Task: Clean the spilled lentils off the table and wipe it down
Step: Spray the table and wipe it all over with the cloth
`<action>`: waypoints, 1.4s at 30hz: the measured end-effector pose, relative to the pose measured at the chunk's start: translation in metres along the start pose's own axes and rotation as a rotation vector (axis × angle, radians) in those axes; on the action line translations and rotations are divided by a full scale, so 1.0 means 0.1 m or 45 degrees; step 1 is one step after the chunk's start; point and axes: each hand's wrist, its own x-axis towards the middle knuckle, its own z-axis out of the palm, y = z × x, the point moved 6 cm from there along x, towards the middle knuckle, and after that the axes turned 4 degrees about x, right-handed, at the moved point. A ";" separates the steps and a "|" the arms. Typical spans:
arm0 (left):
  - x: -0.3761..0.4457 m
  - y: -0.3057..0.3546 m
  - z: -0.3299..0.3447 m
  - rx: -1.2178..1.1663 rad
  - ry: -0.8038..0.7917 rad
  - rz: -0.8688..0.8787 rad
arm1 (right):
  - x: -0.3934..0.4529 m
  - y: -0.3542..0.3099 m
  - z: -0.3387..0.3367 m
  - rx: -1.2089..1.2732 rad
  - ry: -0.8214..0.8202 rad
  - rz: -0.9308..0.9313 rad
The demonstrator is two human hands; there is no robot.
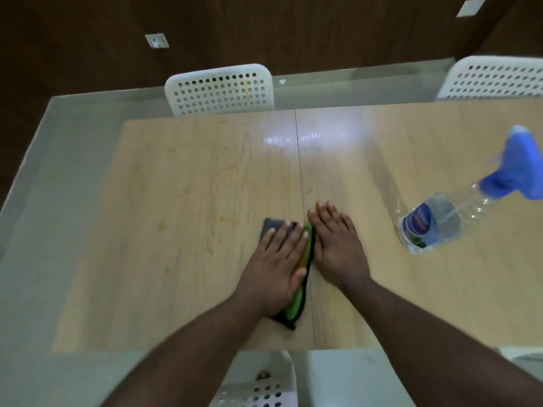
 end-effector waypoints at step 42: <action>-0.56 -0.22 0.22 -0.019 0.105 -0.267 | -0.09 -0.06 -0.07 0.005 0.128 -0.064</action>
